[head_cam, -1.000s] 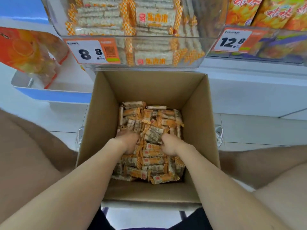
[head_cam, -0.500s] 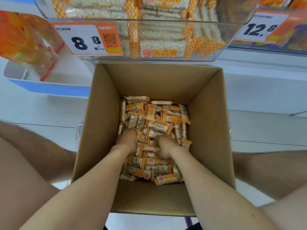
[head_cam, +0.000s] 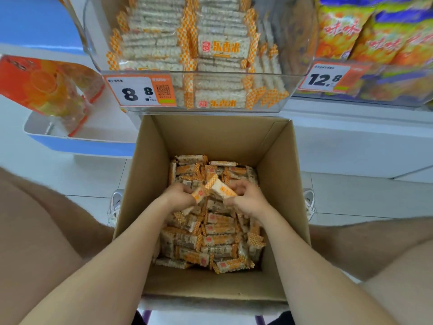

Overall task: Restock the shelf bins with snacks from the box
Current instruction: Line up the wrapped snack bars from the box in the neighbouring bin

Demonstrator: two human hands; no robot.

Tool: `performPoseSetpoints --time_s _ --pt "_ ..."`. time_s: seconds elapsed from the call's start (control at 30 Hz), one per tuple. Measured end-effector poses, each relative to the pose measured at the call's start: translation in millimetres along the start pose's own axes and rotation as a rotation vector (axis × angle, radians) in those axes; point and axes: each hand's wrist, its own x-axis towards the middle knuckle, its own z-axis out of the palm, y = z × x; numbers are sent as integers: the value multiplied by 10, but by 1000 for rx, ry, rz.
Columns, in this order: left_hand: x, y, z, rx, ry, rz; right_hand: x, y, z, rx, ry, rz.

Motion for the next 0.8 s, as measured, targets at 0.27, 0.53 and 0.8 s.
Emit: performPoseSetpoints --time_s 0.27,0.53,0.8 --pt "-592 568 -437 -15 -5 249 -459 -576 -287 338 9 -158" --pt "-1138 825 -818 -202 -65 290 -869 -858 -332 981 -35 -135" --pt "-1604 943 -856 -565 100 465 -936 -967 -327 1194 -105 -159"
